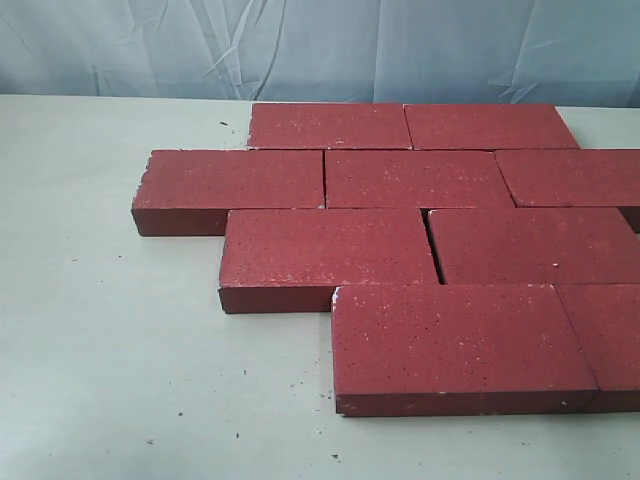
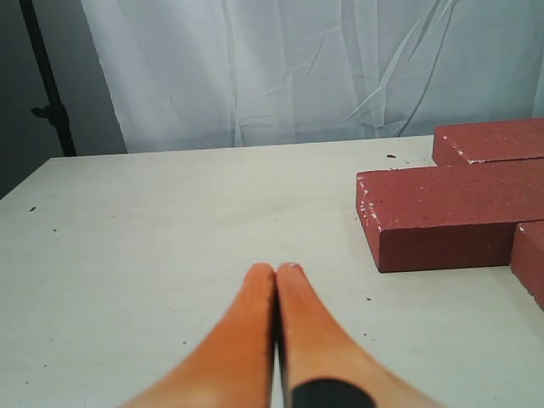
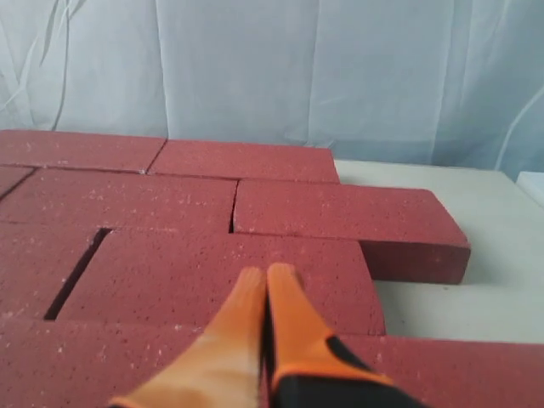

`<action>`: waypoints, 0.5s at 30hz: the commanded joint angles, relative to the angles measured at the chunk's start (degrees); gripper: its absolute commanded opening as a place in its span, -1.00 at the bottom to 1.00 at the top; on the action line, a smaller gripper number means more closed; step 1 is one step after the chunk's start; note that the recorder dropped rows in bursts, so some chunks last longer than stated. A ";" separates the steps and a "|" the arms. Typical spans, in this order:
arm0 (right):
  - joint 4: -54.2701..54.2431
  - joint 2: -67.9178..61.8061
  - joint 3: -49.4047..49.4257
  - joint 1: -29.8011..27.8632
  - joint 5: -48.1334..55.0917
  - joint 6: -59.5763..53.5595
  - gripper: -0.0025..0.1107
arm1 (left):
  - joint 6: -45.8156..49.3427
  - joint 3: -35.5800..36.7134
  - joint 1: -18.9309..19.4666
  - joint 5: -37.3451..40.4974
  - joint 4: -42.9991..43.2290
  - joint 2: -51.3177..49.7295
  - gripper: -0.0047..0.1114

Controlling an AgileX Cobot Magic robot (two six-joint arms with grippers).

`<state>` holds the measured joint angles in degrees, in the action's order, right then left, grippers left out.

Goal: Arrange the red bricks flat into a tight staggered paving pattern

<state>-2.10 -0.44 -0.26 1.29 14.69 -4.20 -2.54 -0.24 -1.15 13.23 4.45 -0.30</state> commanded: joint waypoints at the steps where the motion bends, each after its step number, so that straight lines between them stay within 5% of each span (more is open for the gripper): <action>1: 0.75 0.44 0.26 -0.25 2.78 1.29 -0.97 | -0.02 0.24 -0.10 0.08 -0.44 0.30 -0.92; 15: 0.92 0.44 0.26 -0.25 2.95 1.29 -0.97 | -0.02 0.24 -0.10 0.08 -0.44 0.30 -0.92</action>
